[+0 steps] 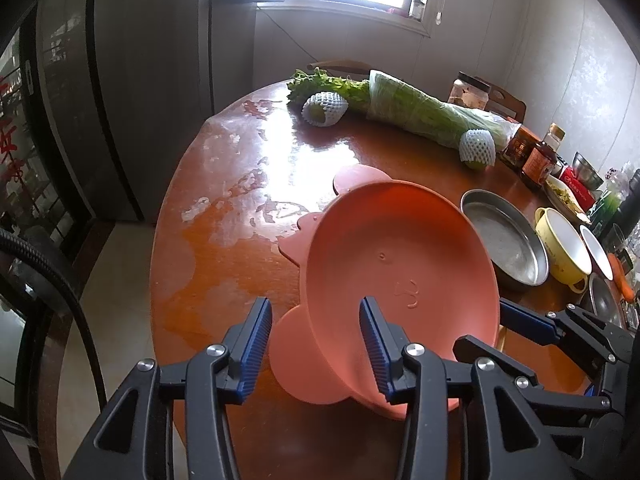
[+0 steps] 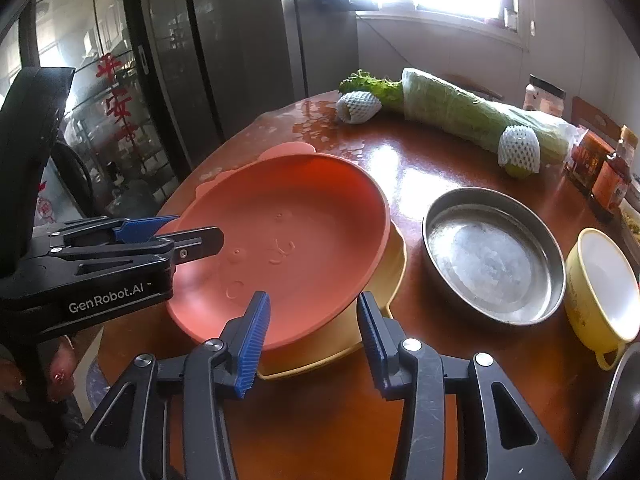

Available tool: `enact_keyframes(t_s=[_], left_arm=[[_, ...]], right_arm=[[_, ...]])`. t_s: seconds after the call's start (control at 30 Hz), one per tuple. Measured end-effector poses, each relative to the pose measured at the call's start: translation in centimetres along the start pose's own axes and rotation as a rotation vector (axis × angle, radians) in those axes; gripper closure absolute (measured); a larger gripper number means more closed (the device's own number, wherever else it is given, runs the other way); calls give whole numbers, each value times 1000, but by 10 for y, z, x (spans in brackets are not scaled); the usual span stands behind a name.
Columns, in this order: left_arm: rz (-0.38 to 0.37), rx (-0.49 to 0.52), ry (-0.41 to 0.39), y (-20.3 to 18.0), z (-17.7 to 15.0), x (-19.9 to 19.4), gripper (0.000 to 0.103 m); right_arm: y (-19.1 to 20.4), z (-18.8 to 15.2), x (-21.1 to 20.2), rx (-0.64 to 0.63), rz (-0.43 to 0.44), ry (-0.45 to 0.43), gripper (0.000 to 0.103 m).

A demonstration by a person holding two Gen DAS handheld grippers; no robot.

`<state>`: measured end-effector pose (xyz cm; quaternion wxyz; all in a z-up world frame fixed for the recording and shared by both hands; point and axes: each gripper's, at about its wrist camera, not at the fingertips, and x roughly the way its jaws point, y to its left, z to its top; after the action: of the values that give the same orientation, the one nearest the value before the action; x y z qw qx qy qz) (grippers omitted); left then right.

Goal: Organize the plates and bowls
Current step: 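Carry the pink plate over the yellow shell plate with the left tool, then lower the pink plate onto the shell plate and open the left tool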

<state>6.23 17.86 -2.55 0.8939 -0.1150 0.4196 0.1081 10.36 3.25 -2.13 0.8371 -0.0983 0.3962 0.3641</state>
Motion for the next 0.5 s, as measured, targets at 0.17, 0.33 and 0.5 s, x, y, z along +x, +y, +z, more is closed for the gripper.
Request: enact_keyframes(t_s=[0.17,0.33,0.5], left_arm=[[2,-1,2,1,0,-1,56],[3,2,0,-1,0,-4,56],[2,8,-2,-4,-1,-7,56]], right_arm=[[-1,-1,-3,9,4,-2,55],[-2,-1,-6,16,8,-4,50],[-1,-2,-9,10,-1,-3,47]])
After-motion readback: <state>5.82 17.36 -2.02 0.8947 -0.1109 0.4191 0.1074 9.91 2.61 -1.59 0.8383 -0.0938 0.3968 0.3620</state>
